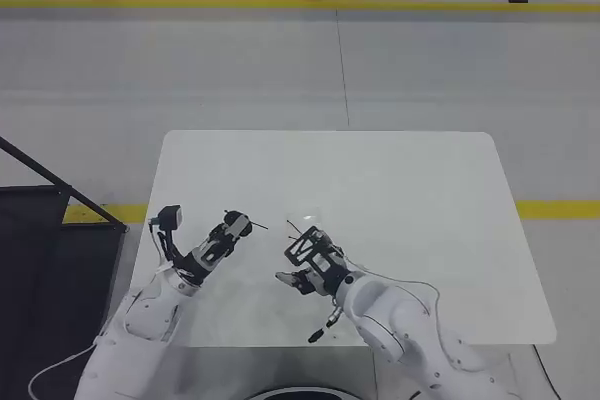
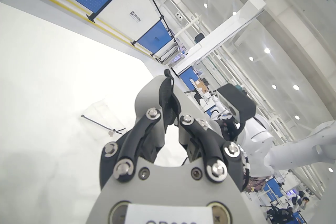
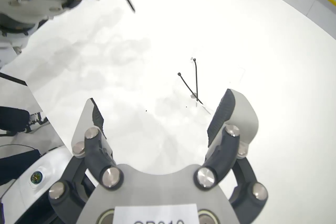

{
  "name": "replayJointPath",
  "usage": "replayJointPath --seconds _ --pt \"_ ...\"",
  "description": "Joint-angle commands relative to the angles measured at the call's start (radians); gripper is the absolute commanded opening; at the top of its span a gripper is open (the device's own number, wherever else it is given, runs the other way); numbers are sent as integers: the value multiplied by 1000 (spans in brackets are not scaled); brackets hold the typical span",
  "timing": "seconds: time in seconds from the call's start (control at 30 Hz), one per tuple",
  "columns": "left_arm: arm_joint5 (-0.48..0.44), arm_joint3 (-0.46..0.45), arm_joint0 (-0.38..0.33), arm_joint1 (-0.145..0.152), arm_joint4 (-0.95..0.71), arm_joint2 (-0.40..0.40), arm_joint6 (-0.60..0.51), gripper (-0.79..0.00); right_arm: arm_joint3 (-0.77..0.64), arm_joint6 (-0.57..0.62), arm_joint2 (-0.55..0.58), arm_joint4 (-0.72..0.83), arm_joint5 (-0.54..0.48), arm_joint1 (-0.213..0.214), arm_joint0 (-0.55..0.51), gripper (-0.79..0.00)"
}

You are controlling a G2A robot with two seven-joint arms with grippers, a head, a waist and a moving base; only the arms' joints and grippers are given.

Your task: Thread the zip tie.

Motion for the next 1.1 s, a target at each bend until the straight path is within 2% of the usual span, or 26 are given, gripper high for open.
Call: replayJointPath --seconds 0.0,0.1,0.23,0.5,0.57,0.9,1.0,1.07 --pt "1 8 4 3 8 -19 4 -785 13 70 -51 -50 63 -19 44 0" --pt "-14 16 16 7 1 -42 -2 -785 57 163 -125 -80 133 -57 124 0" --pt "-29 30 29 13 -17 -67 -16 -785 128 229 -190 -62 189 -109 222 0" --pt "-57 40 41 20 -53 -90 -43 -785 305 339 -246 -16 292 -197 358 -215" --pt "-59 36 44 21 -54 -91 -44 -785 343 353 -254 -4 308 -215 378 -308" --pt "-59 30 45 21 -54 -91 -43 -785 438 379 -266 -26 351 -273 417 -428" --pt "-59 30 45 21 -54 -91 -43 -785 455 379 -259 -26 347 -285 423 -505" --pt "-59 30 45 21 -54 -91 -43 -785 464 380 -256 -26 342 -293 425 -523"
